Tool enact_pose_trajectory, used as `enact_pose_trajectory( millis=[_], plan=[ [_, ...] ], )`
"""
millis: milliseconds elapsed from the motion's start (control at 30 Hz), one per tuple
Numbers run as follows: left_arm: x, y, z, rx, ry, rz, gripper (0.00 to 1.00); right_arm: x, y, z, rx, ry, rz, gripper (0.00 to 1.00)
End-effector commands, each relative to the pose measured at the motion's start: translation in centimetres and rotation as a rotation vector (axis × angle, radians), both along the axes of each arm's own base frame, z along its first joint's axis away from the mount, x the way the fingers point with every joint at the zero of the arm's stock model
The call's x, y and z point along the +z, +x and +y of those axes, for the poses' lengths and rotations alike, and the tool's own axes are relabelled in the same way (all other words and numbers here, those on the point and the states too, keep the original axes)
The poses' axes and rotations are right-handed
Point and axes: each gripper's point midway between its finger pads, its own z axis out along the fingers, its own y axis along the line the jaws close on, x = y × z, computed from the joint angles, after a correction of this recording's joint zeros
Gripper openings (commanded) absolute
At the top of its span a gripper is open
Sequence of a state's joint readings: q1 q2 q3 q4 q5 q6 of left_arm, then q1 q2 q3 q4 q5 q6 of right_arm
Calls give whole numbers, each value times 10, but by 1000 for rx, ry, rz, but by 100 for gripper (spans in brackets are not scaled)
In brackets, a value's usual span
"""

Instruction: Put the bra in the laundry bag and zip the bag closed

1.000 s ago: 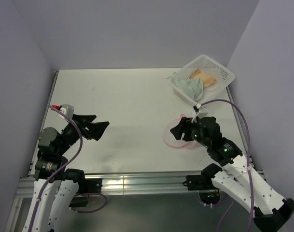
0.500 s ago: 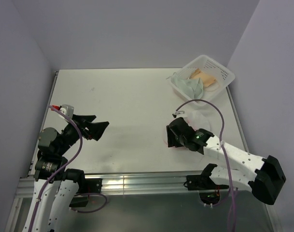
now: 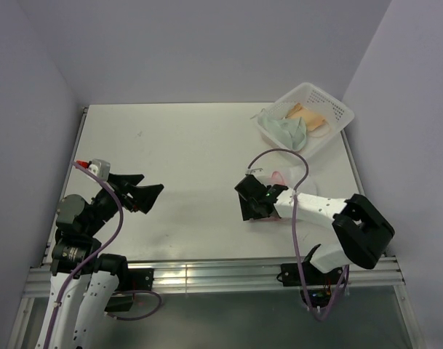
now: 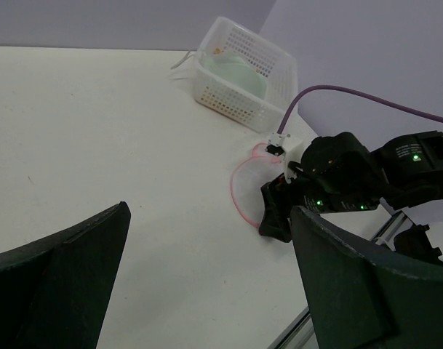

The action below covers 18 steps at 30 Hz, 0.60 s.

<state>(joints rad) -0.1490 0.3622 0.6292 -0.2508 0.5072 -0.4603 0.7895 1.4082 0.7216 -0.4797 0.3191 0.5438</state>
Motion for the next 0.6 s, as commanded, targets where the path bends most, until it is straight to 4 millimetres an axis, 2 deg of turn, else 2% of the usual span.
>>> enact_pose_trajectory(
  millis=[0, 100, 200, 233, 333, 400, 433, 500, 567],
  plan=[
    [26, -4, 2, 6, 1, -87, 99, 4, 19, 21, 10, 44, -44, 70],
    [25, -4, 2, 5, 1, -84, 99, -5, 20, 23, 13, 32, -31, 62],
    [24, -4, 2, 5, 0, -82, 99, -6, 20, 26, 18, 43, -34, 40],
    [24, -4, 2, 6, -2, -77, 99, -5, 19, 28, 19, 50, -37, 29],
    [18, 0, 3, 18, -15, -42, 99, 2, 18, 38, 43, 76, -62, 13],
    [10, 5, 4, 37, -27, 5, 99, 10, 18, 47, 64, 108, -82, 8],
    [7, 6, 4, 45, -47, 37, 99, 14, 17, 53, 74, 131, -88, 1],
    [-3, 10, 8, 82, -67, 90, 99, 27, 16, 73, 122, 196, -116, 0],
    [-14, 10, 11, 108, -94, 128, 99, 52, 13, 100, 179, 285, -155, 0]
  ],
)
